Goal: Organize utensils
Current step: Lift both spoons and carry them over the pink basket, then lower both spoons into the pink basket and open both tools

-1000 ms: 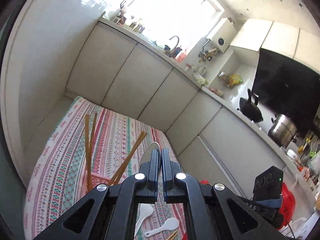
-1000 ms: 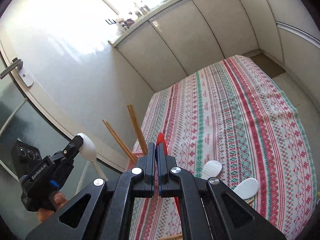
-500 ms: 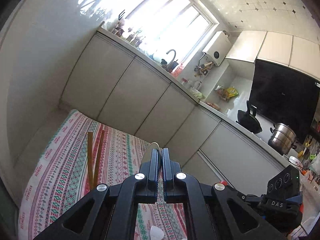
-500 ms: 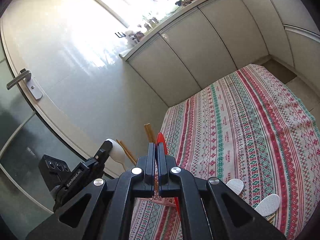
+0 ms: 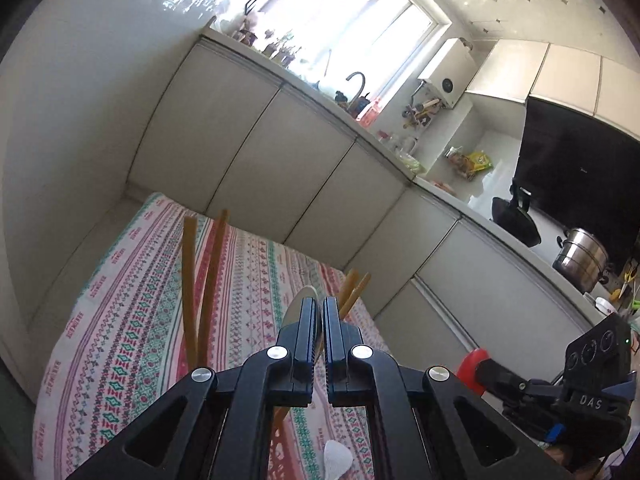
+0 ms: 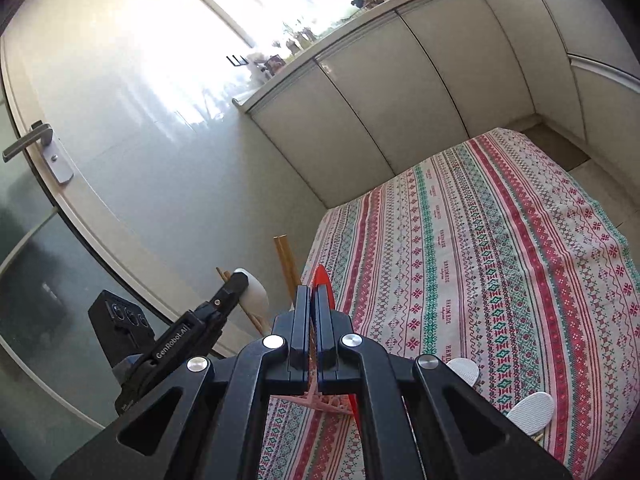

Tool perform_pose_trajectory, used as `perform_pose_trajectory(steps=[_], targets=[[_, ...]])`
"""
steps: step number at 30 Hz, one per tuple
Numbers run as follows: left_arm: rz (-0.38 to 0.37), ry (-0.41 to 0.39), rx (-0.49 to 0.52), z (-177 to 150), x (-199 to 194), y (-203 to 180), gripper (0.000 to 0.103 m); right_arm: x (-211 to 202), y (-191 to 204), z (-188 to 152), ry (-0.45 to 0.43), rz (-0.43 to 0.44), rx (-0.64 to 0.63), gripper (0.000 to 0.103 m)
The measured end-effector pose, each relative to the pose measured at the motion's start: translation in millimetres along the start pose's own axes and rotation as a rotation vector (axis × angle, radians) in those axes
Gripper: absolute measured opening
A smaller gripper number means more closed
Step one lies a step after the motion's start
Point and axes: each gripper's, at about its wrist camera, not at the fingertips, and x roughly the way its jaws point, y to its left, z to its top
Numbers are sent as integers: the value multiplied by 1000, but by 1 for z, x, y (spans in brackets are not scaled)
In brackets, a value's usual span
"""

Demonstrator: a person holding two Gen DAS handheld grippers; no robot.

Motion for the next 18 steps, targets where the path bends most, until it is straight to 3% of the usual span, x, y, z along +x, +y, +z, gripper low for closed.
perform_pose_trajectory(steps=[8, 18], targets=[[142, 139, 50, -7, -4, -8, 15, -1, 9, 3, -34, -5, -17, 1], [465, 321, 37, -17, -64, -13, 57, 25, 60, 26, -120, 98, -60, 1]])
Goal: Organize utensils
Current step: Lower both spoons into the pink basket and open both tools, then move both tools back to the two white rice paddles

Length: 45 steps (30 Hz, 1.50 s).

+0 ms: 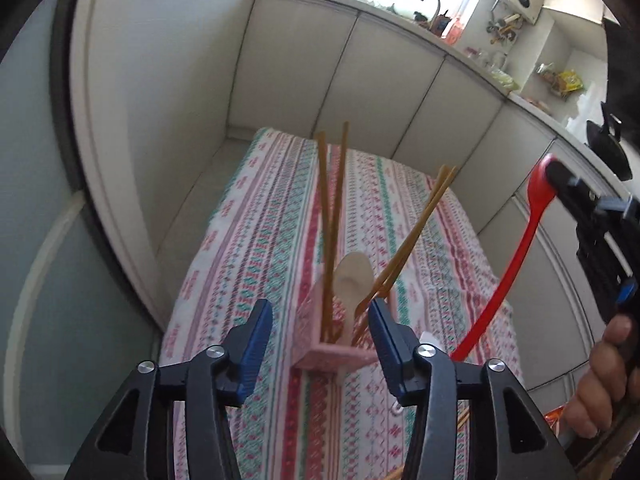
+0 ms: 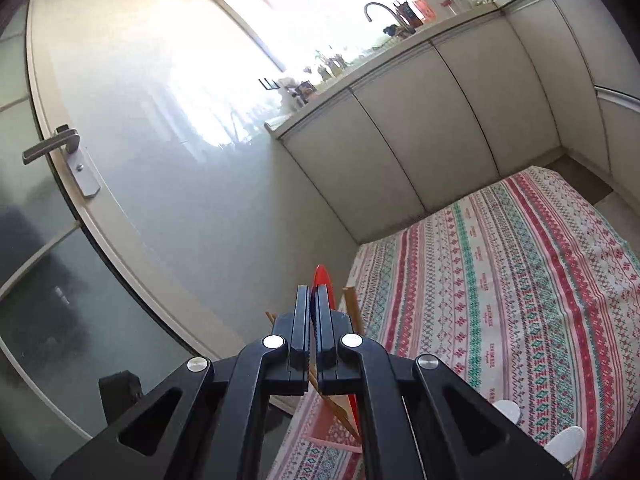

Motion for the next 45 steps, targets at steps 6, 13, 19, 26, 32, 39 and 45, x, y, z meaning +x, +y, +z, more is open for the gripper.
perform_pose_trajectory(steps=[6, 13, 19, 26, 32, 39, 45], targets=[[100, 106, -5, -11, 0, 19, 60, 36, 9, -7, -39, 10, -22, 1], [121, 156, -14, -8, 13, 28, 60, 68, 6, -28, -67, -3, -93, 1], [126, 174, 12, -9, 17, 26, 60, 78, -4, -53, -44, -9, -156, 1], [125, 195, 23, -10, 22, 20, 61, 74, -16, -49, 27, -11, -109, 27], [137, 213, 37, -13, 20, 15, 69, 39, -12, -36, 75, -47, -122, 45], [112, 234, 60, -22, 12, 3, 82, -19, -27, -27, 182, -195, -116, 52], [147, 247, 75, -31, 7, -7, 84, -50, -57, -35, 335, -369, -91, 57]])
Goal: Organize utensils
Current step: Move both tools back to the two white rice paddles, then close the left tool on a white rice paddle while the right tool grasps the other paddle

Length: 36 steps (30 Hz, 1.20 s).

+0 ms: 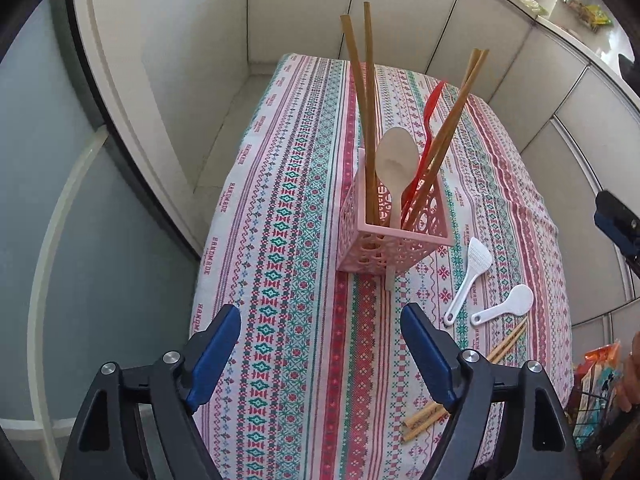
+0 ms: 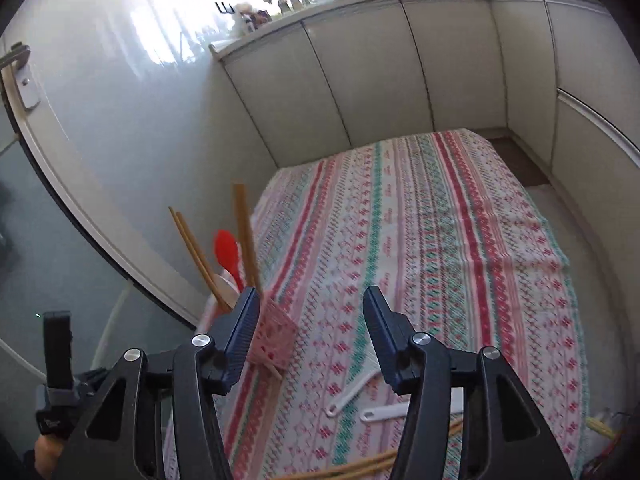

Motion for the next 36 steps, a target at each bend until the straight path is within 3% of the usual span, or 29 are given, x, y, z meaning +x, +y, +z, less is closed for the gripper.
perform_pose_trajectory(steps=[5, 8, 12, 20, 26, 30, 32, 36], targets=[[-9, 1, 9, -10, -1, -12, 85, -6, -34, -20, 108, -63, 86, 61], [-44, 42, 30, -17, 9, -24, 86, -5, -50, -33, 174, -106, 132, 63], [-35, 100, 101, -26, 25, -47, 86, -3, -70, -43, 259, -127, 168, 64], [-43, 137, 234, -34, 45, -93, 86, -4, -117, -55, 335, -199, 235, 67], [-85, 201, 298, -41, 74, -129, 86, 2, -147, -67, 395, -173, 305, 68], [-140, 180, 351, -40, 86, -156, 83, 10, -160, -74, 431, -204, 309, 68], [-181, 141, 398, -37, 91, -170, 75, 13, -166, -76, 439, -208, 318, 68], [-142, 73, 455, -24, 107, -186, 67, 18, -172, -75, 451, -197, 332, 68]])
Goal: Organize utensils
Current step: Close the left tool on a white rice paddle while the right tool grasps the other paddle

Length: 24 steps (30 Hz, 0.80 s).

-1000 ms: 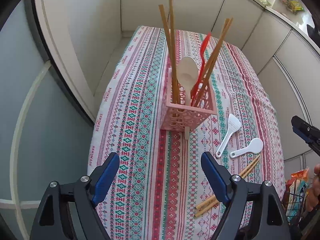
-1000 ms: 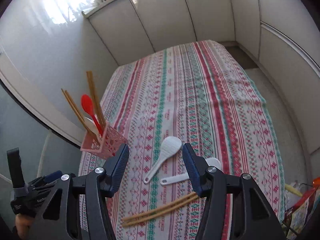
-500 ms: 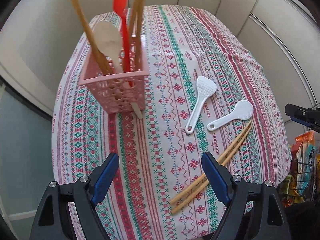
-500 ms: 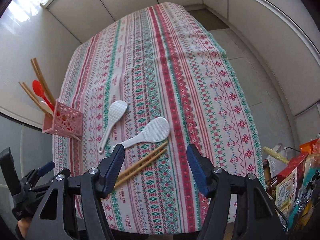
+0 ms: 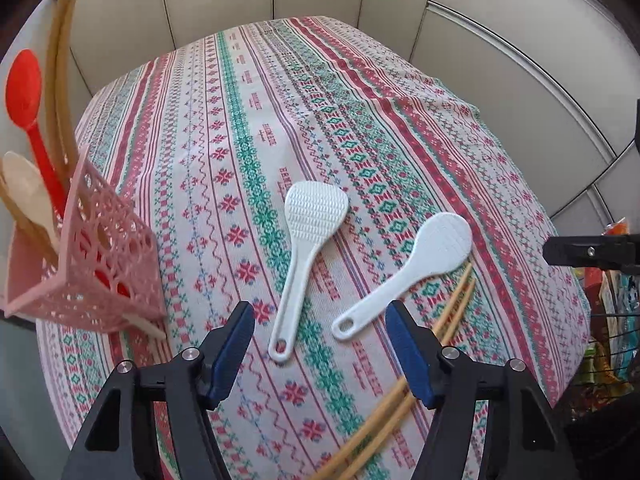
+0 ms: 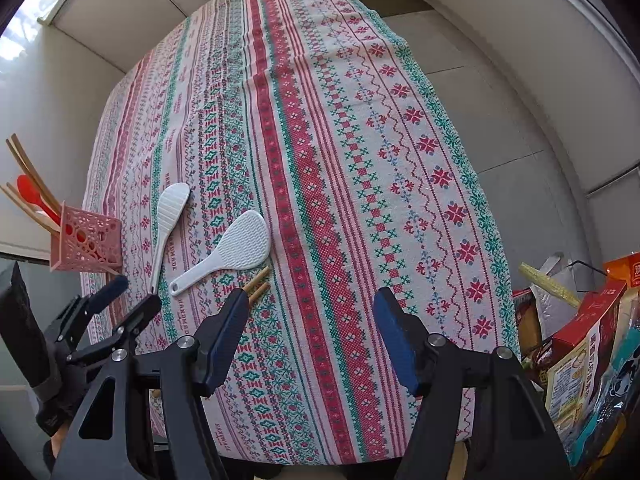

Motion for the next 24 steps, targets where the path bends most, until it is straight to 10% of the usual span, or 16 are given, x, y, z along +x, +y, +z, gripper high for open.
perform_pose_trajectory(steps=[24], targets=[[99, -5, 37, 70, 67, -11, 60, 19, -15, 16, 53, 51, 47, 68]])
